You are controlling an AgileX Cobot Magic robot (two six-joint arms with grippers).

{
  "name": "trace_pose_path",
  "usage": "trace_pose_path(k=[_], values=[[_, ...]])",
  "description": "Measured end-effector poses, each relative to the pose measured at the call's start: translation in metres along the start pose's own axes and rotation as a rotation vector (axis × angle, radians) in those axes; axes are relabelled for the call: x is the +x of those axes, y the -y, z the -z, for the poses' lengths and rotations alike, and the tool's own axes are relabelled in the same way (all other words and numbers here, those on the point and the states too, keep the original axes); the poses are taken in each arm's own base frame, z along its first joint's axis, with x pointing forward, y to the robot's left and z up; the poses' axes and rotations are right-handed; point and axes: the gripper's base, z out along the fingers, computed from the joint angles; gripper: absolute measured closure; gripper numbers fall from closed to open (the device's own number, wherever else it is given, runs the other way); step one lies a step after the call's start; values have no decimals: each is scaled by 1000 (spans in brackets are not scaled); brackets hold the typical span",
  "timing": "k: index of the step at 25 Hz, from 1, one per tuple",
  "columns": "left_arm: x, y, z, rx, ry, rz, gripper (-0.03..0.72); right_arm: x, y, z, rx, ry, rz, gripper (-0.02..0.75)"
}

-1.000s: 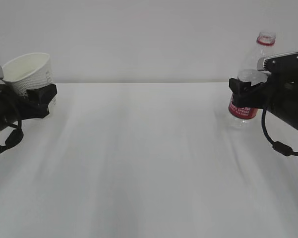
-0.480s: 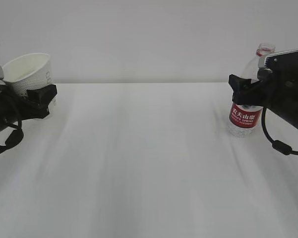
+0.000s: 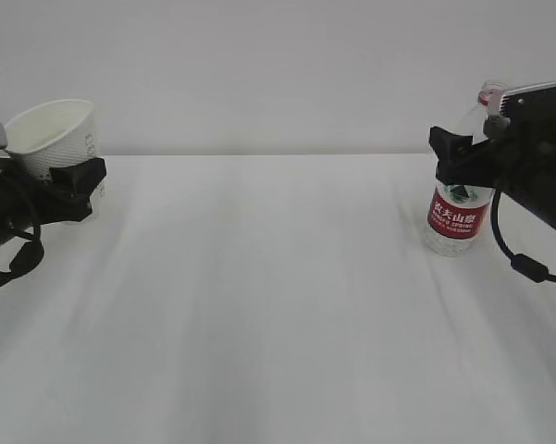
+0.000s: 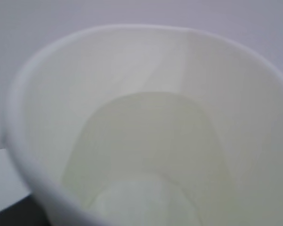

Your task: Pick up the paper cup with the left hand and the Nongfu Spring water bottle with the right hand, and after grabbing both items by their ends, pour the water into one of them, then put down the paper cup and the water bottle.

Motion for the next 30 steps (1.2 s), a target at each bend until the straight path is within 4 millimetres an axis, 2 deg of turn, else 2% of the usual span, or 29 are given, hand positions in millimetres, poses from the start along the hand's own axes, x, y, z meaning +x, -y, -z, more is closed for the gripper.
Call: trace_pose_path(k=[5, 15, 22, 30], values=[[0, 0, 0, 0, 0, 0, 223, -19, 1, 5, 6, 52, 8, 136], [0, 0, 0, -1, -3, 0, 226, -42, 3, 13, 12, 111, -4, 140], [0, 0, 0, -1, -3, 0, 228, -53, 3, 18, 15, 131, -8, 142], [0, 0, 0, -1, -3, 0, 229, -53, 1, 35, 14, 122, -8, 143]])
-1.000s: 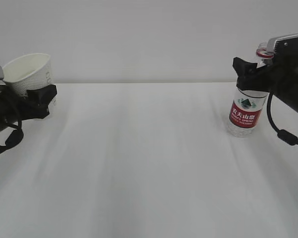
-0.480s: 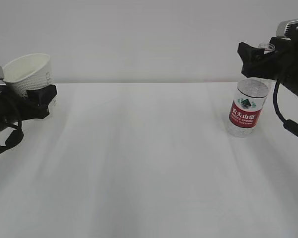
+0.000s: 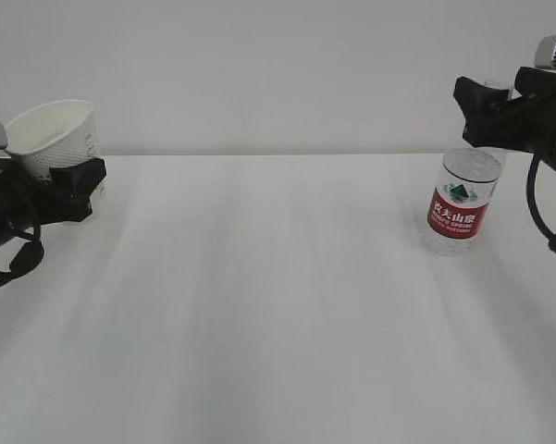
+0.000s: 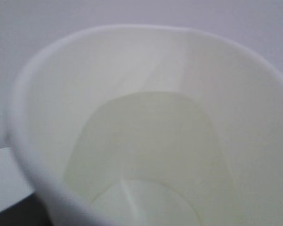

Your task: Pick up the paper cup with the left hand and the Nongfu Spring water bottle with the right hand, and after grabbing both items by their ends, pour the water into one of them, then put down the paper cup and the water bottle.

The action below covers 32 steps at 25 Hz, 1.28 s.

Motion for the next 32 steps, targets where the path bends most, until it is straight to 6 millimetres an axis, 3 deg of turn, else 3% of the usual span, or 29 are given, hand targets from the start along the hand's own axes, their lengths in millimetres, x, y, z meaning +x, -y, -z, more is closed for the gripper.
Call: trace_pose_path(k=[11, 24, 32], values=[[0, 0, 0, 0, 0, 0, 232, -4, -3, 24, 0, -2, -3, 143], [0, 0, 0, 0, 0, 0, 232, 30, -11, 68, 6, -46, -42, 143], [0, 0, 0, 0, 0, 0, 232, 41, -11, 82, 37, -78, -34, 143]])
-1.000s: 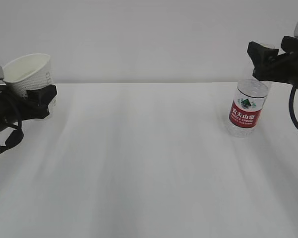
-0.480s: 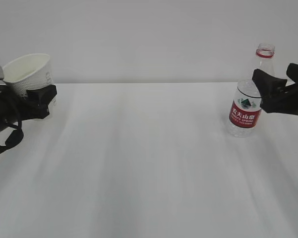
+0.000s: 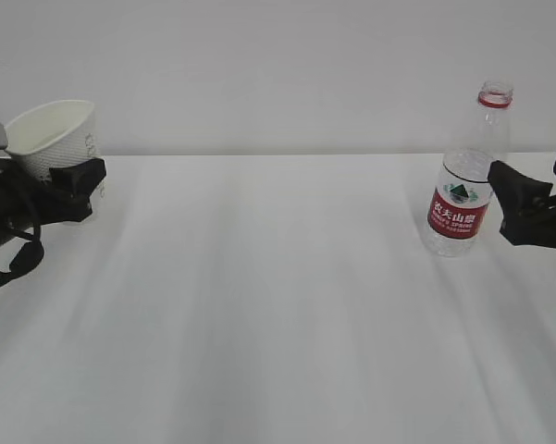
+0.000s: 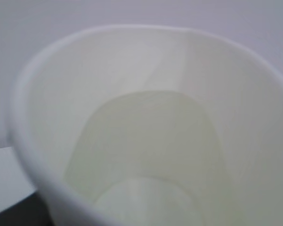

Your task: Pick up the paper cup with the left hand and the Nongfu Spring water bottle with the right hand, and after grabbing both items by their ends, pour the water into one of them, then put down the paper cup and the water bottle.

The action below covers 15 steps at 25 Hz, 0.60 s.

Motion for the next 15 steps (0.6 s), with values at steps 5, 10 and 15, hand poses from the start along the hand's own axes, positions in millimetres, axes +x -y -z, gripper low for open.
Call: trace_pose_path(k=[5, 10, 15], values=[[0, 0, 0, 0, 0, 0, 233, 0, 1, 3, 12, 16, -3, 143], [0, -1, 0, -8, 1, 4, 233, 0, 1, 3, 14, 20, -4, 143], [-1, -7, 1, -52, 9, 24, 233, 0, 1, 3, 14, 21, -14, 143]])
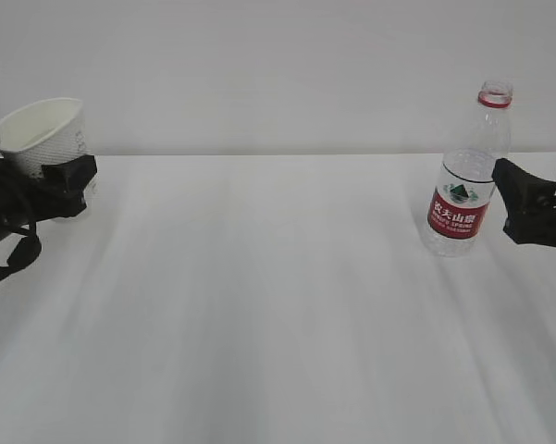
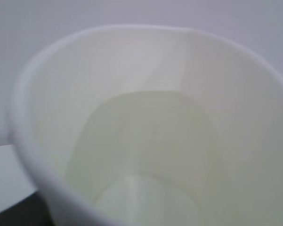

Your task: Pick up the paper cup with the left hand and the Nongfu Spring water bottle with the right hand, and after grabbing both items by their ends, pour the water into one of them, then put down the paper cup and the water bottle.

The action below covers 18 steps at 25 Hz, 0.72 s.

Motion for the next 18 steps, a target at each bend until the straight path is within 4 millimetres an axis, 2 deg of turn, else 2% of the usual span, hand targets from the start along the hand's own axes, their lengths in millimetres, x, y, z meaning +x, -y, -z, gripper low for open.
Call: trace_pose_path(k=[13, 18], values=[[-3, -46, 10, -145, 14, 19, 234, 0, 0, 0, 2, 4, -1, 144], [-4, -52, 12, -164, 16, 21, 234, 0, 0, 0, 2, 4, -1, 144]])
